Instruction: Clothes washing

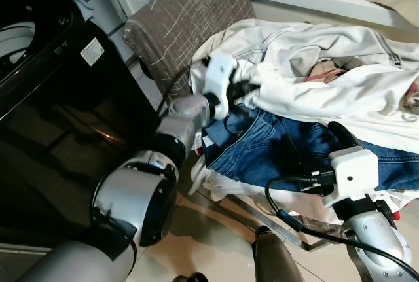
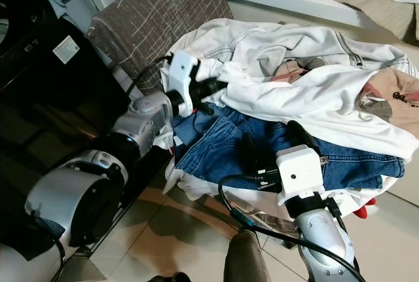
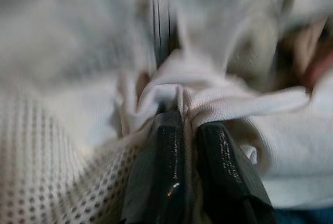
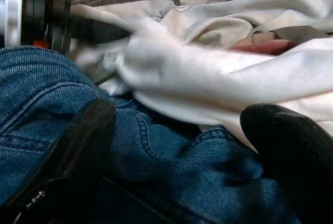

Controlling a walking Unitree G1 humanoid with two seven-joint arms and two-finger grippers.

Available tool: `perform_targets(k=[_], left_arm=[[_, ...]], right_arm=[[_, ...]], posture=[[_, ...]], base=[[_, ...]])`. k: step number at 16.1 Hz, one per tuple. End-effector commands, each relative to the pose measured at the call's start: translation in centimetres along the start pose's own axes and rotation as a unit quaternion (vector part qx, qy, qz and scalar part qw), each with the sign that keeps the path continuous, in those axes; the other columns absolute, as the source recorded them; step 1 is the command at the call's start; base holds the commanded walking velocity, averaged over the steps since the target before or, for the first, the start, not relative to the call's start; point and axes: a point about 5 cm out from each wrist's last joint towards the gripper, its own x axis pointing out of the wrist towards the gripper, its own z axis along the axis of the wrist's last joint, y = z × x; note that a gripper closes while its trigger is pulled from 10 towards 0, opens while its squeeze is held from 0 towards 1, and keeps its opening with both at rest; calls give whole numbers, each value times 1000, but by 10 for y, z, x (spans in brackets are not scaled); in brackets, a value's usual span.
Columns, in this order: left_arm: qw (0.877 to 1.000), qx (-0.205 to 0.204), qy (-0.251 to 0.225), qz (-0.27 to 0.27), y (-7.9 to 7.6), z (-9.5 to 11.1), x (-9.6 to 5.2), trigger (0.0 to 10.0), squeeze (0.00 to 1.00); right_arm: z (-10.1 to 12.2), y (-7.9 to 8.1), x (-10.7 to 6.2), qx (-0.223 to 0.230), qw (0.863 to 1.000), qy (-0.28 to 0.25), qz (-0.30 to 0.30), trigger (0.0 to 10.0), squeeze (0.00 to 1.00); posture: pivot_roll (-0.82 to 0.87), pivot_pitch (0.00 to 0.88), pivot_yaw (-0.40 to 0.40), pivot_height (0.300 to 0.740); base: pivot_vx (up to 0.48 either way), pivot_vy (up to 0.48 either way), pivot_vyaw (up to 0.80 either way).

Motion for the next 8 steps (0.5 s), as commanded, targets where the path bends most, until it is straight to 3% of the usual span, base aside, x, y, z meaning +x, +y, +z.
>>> perform_targets(k=[1,6,8], left_arm=[[999,1,-41,1,9,23,-3,0,0],[991,-6,-137,5,25,80,-15,0,0],[982,28,-189,-3,25,114,-27,0,0]], right_arm=[[-2,3,0,6,1000,2,9,10000,0],[-8,4,11,8,1000,0,17,10000,0],[-13,4,17,18,1000,7,17,10000,0]], posture=[[-359,166,191,740],[-327,131,179,740],[-306,105,168,740]], base=[[0,0,0],[0,0,0],[0,0,0]])
